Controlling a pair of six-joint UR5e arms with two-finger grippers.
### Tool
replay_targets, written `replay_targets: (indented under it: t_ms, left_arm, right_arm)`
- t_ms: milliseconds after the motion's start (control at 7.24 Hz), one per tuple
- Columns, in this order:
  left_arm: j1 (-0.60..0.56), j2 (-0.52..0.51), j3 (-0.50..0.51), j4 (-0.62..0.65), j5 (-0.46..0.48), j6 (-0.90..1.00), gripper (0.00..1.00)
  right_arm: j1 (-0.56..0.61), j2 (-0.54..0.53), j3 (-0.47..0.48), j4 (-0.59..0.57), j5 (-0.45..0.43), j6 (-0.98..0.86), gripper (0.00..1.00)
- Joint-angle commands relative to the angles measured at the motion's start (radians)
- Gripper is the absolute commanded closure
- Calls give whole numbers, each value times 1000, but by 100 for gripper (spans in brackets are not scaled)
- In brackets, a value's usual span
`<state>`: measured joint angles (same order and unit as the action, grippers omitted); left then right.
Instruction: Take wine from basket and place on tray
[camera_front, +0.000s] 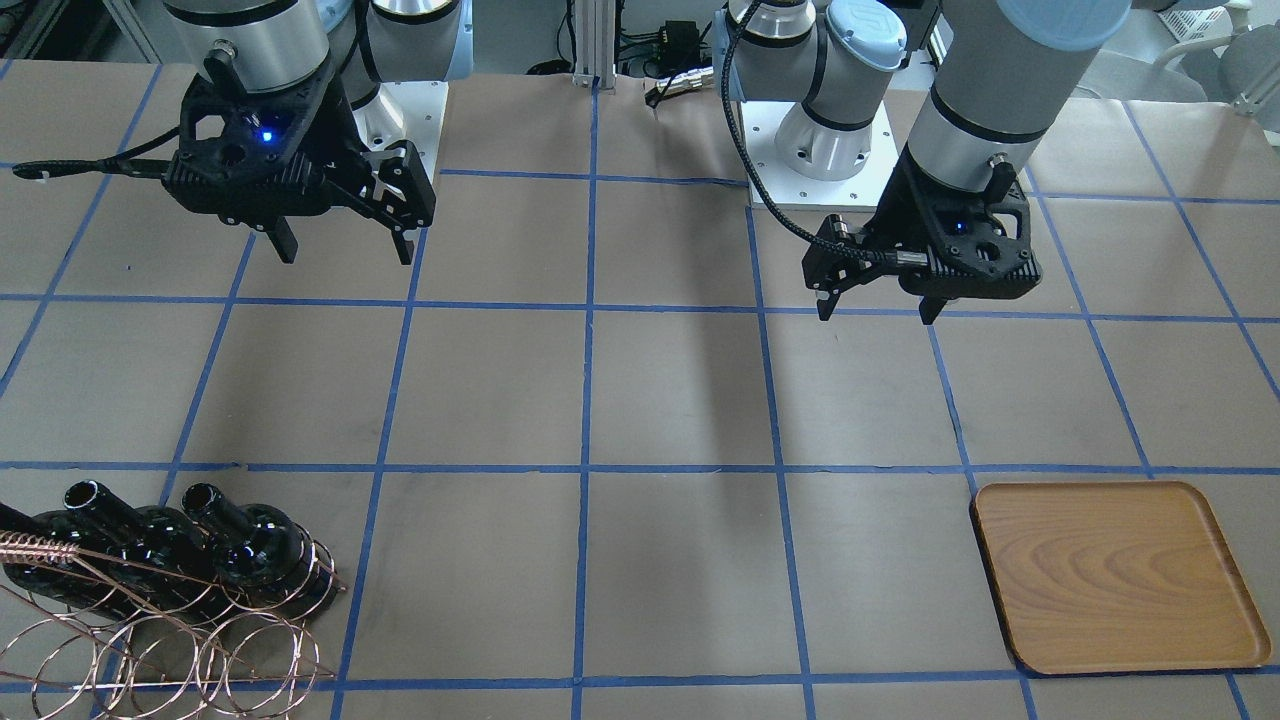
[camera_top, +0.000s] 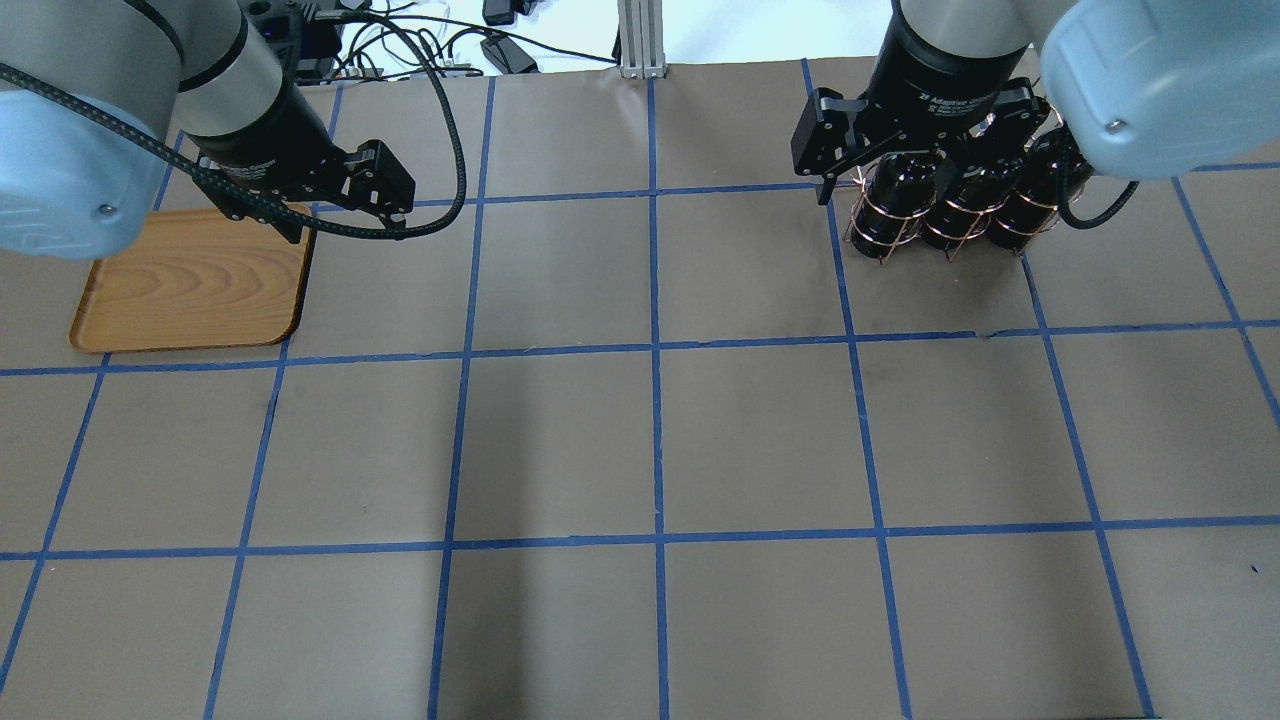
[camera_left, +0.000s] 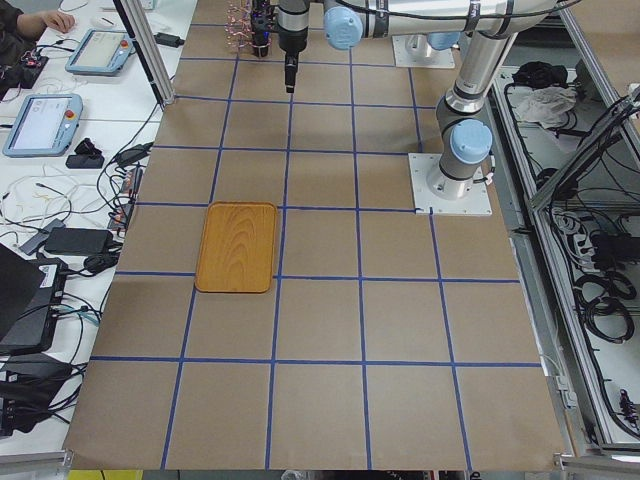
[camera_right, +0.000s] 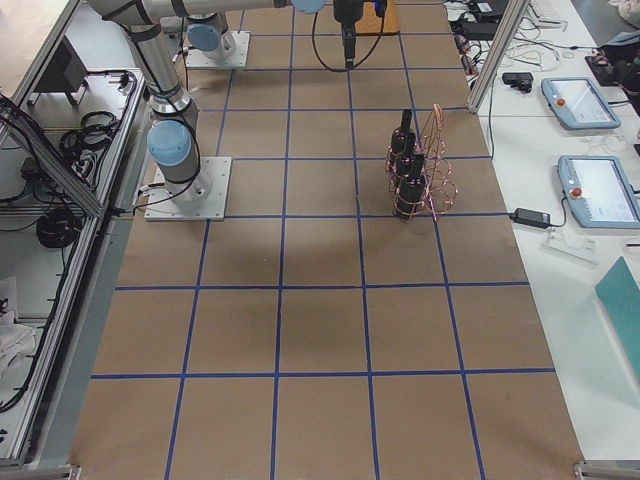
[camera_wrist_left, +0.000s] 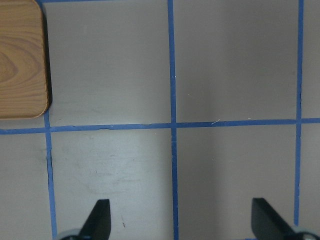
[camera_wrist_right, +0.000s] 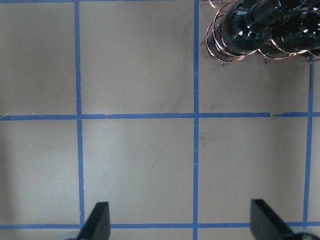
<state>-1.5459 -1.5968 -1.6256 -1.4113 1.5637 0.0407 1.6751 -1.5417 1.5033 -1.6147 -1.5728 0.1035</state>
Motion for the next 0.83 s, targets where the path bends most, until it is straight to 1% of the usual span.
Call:
replay_targets:
  t_ms: [0, 691]
  left_arm:
    - [0, -2, 0, 0, -1, -1, 0]
    - [0, -3, 0, 0, -2, -4, 0]
  right_arm:
    - [0, 0, -2, -1, 0, -1, 0]
    - [-8, 12, -11, -5, 0, -21, 0]
